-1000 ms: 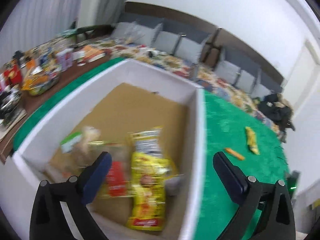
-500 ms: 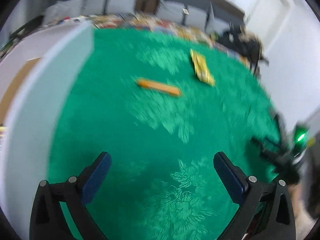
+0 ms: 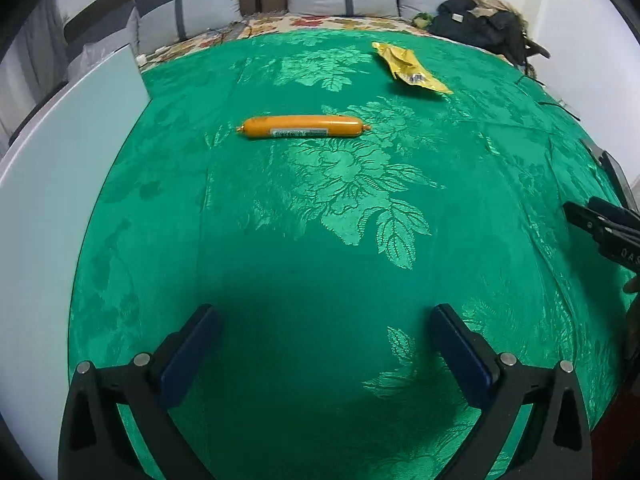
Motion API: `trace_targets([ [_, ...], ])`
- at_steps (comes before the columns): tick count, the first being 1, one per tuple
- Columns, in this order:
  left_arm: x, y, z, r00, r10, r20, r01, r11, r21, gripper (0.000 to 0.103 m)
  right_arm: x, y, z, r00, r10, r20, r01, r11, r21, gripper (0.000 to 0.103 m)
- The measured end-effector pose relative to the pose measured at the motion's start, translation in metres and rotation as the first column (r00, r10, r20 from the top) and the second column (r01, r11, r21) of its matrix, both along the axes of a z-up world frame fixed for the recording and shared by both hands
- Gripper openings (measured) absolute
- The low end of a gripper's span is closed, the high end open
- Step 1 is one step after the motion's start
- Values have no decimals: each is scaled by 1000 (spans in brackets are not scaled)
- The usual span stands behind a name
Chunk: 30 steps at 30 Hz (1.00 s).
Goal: Organize snacks
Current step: 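Move both tools back over the orange sausage and yellow bag, then grasp the orange sausage with the left gripper and lift it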
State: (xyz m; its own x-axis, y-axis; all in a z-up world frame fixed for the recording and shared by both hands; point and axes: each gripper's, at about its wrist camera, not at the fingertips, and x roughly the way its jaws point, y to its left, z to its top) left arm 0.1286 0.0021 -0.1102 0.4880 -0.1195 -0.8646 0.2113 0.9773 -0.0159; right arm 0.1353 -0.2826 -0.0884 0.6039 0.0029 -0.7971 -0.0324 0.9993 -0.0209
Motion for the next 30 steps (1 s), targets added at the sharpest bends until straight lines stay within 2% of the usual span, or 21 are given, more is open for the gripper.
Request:
trace_targets([
  [3, 15, -2, 0, 997, -63, -41, 63, 998, 11, 103, 0, 1, 0, 1000, 0, -2, 0, 1000, 2, 83],
  [6, 44, -5, 4, 991, -109, -79, 114, 991, 67, 103, 0, 1, 0, 1000, 1, -3, -1, 1000, 5, 84],
  [10, 95, -18, 12, 975, -205, -84, 218, 955, 202, 103, 0, 1, 0, 1000, 0, -3, 0, 1000, 6, 85],
  [13, 127, -20, 10, 972, -219, -90, 235, 938, 253, 103, 0, 1, 0, 1000, 1, -3, -1, 1000, 7, 85],
  [17, 171, -14, 8, 982, -170, -82, 184, 959, 216, 102, 0, 1, 0, 1000, 1, -3, -1, 1000, 6, 86],
  [20, 184, -10, 6, 988, -142, -58, 150, 975, 165, 100, 0, 1, 0, 1000, 0, -3, 0, 1000, 7, 86],
  [22, 188, -9, 5, 991, -125, -37, 129, 982, 137, 92, 0, 1, 0, 1000, 1, -4, -1, 1000, 6, 86],
  [24, 190, -5, 7, 995, -101, -26, 103, 992, 76, 67, -1, 1, 0, 1000, 0, -3, 0, 1000, 6, 86],
  [25, 190, -1, 7, 996, -82, -35, 83, 996, 26, 60, -1, 1, 0, 1000, 0, -3, 0, 1000, 7, 86],
  [27, 187, 1, 9, 998, -48, -26, 49, 999, 17, 33, -1, 1, 0, 1000, 0, -4, 0, 1000, 7, 87],
  [29, 182, 3, 10, 999, -34, -29, 34, 999, 5, 18, -1, 1, 0, 1000, 0, -4, 0, 1000, 6, 87],
  [30, 179, 6, 11, 999, -14, -35, 13, 1000, -7, 16, -1, 1, 0, 1000, 0, -4, 0, 1000, 6, 87],
])
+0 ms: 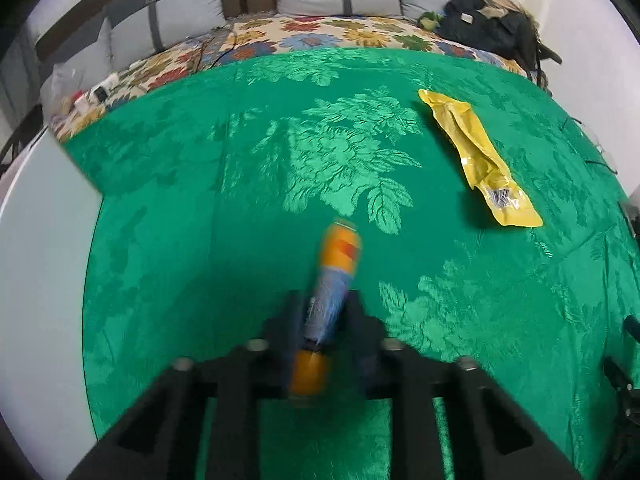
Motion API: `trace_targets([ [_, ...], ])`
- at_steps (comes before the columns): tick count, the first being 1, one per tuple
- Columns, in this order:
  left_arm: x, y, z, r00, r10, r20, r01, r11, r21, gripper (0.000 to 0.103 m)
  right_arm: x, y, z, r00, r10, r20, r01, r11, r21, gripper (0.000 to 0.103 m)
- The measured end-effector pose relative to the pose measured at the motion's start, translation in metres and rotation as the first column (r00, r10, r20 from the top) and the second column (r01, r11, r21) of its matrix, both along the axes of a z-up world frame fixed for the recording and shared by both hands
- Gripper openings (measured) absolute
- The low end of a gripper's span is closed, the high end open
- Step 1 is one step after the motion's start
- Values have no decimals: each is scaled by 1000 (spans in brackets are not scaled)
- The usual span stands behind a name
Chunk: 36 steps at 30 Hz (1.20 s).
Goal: Organize snacks
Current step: 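Grasp the orange sausage with the left gripper and lift it, then grasp the yellow bag with the right gripper and lift it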
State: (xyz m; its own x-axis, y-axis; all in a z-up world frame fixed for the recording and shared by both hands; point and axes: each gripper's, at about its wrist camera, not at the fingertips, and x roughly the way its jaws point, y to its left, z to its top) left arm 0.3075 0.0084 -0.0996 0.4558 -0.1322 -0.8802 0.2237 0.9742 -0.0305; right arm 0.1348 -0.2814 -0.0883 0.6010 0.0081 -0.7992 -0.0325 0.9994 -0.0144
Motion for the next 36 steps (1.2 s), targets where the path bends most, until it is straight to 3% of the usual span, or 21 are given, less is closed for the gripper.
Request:
trace_targets([
  [7, -49, 17, 1, 987, 119, -106, -136, 975, -173, 16, 0, 0, 0, 1000, 0, 0, 0, 1000, 0, 87],
  [10, -76, 15, 0, 986, 134, -103, -150, 974, -170, 16, 0, 0, 0, 1000, 0, 0, 0, 1000, 0, 87],
  [13, -95, 13, -1, 990, 136, -29, -138, 980, -145, 20, 0, 0, 0, 1000, 0, 0, 0, 1000, 0, 87],
  [16, -98, 10, -2, 994, 104, 28, -99, 985, -144, 42, 0, 0, 0, 1000, 0, 0, 0, 1000, 0, 87],
  [18, -94, 7, -4, 994, 97, 53, -92, 992, -86, 78, 0, 0, 0, 1000, 0, 0, 0, 1000, 1, 87],
  [21, -95, 4, -10, 991, 88, 96, -88, 996, -1, 85, 0, 0, 0, 1000, 0, -1, 0, 1000, 1, 87],
  [26, -92, 20, -16, 985, 135, 106, -135, 991, -2, 103, 0, 0, 1, 1000, 0, -1, 0, 1000, 1, 87],
  [36, -92, 23, -20, 981, 148, 124, -147, 989, -17, 103, -1, 1, 1, 1000, -1, -1, 1, 1000, -1, 87],
])
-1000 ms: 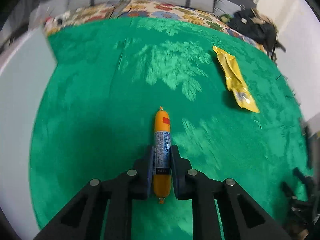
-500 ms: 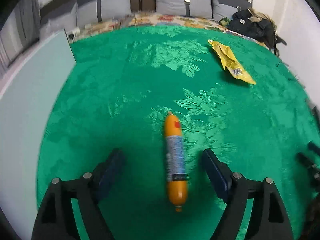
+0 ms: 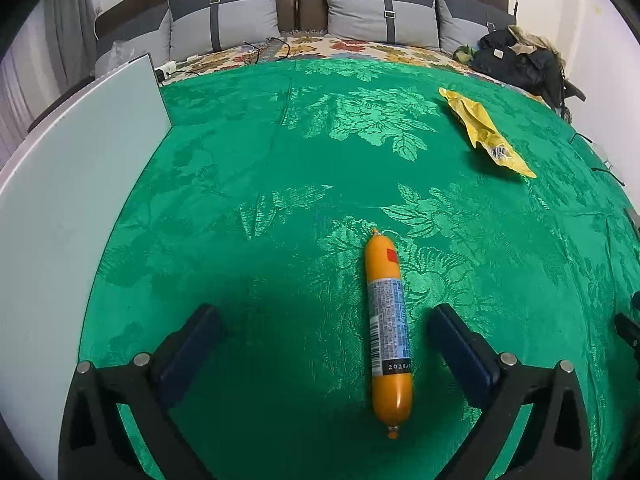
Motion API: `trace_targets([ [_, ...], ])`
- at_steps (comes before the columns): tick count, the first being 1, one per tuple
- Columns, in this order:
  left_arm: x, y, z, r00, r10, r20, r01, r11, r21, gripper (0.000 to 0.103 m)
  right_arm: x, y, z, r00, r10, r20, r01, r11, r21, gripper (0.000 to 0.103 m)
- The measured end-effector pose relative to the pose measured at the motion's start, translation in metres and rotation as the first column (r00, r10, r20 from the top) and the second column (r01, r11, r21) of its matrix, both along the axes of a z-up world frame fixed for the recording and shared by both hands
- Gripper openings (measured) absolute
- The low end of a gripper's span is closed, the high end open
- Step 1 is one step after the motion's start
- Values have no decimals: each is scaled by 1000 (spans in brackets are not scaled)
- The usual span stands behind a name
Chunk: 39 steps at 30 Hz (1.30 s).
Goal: Organize snacks
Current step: 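Grasp the yellow bag with the right gripper and lift it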
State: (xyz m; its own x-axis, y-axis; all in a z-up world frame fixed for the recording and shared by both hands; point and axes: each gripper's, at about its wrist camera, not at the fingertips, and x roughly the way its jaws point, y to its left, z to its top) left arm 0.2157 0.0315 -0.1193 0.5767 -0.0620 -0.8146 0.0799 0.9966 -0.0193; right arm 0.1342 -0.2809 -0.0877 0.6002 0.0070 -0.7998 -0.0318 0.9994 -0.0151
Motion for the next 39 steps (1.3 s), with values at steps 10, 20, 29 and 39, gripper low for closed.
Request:
trace_targets([
  [10, 0, 0, 0, 1000, -1, 0, 1, 1000, -2, 103, 0, 0, 0, 1000, -1, -2, 1, 1000, 0, 87],
  [20, 0, 1, 0, 1000, -1, 0, 1, 1000, -2, 103, 49, 4, 30, 999, -32, -9, 33, 993, 114, 86],
  [29, 0, 1, 0, 1000, -1, 0, 1, 1000, -2, 103, 202, 71, 24, 988, 3, -154, 41, 959, 280, 86],
  [39, 0, 1, 0, 1000, -1, 0, 1, 1000, -3, 103, 212, 127, -6, 970, 101, -222, -106, 994, -13, 70],
])
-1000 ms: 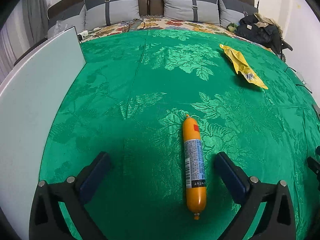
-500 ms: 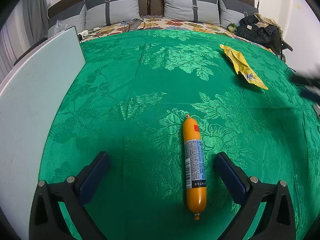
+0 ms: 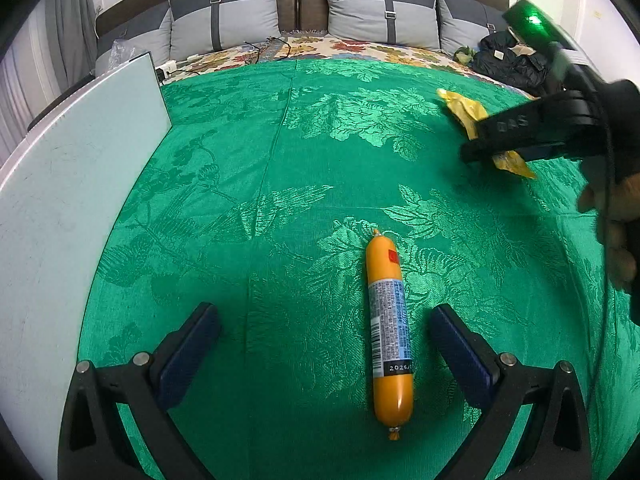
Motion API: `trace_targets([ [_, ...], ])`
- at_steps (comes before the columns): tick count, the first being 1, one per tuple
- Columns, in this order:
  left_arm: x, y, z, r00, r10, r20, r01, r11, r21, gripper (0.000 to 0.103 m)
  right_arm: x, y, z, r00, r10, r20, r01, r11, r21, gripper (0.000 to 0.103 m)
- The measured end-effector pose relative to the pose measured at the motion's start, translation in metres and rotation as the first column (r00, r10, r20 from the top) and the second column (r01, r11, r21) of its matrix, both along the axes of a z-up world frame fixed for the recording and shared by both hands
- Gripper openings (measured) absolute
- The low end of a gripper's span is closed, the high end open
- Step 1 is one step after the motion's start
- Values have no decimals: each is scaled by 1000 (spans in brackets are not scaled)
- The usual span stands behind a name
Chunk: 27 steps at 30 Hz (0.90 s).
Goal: Organize snacks
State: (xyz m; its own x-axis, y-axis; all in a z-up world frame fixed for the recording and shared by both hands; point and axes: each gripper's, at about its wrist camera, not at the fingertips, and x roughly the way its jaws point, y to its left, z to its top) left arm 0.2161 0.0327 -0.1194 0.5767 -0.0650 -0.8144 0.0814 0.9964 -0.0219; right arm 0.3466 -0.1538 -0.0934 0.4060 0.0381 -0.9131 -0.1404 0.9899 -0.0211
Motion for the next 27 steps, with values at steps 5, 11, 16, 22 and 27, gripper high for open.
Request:
trace_targets([
  [5, 0, 1, 0, 1000, 0, 0, 0, 1000, 0, 103, -22, -19, 3, 1000, 28, -13, -28, 999, 16, 64],
  [11, 0, 1, 0, 1000, 0, 0, 0, 1000, 0, 103, -72, -45, 18, 998, 61, 10, -62, 996, 66, 63],
  [16, 0, 0, 0, 1000, 0, 0, 0, 1000, -1, 103, -135, -63, 27, 994, 64, 91, -72, 995, 76, 64],
  [22, 0, 0, 0, 1000, 0, 0, 0, 1000, -1, 103, -218, -77, 16, 975, 5, 223, -9, 1000, 15, 64],
  [27, 0, 1, 0, 1000, 0, 0, 0, 1000, -1, 103, -226, -79, 3, 974, -21, 227, 18, 1000, 15, 71],
])
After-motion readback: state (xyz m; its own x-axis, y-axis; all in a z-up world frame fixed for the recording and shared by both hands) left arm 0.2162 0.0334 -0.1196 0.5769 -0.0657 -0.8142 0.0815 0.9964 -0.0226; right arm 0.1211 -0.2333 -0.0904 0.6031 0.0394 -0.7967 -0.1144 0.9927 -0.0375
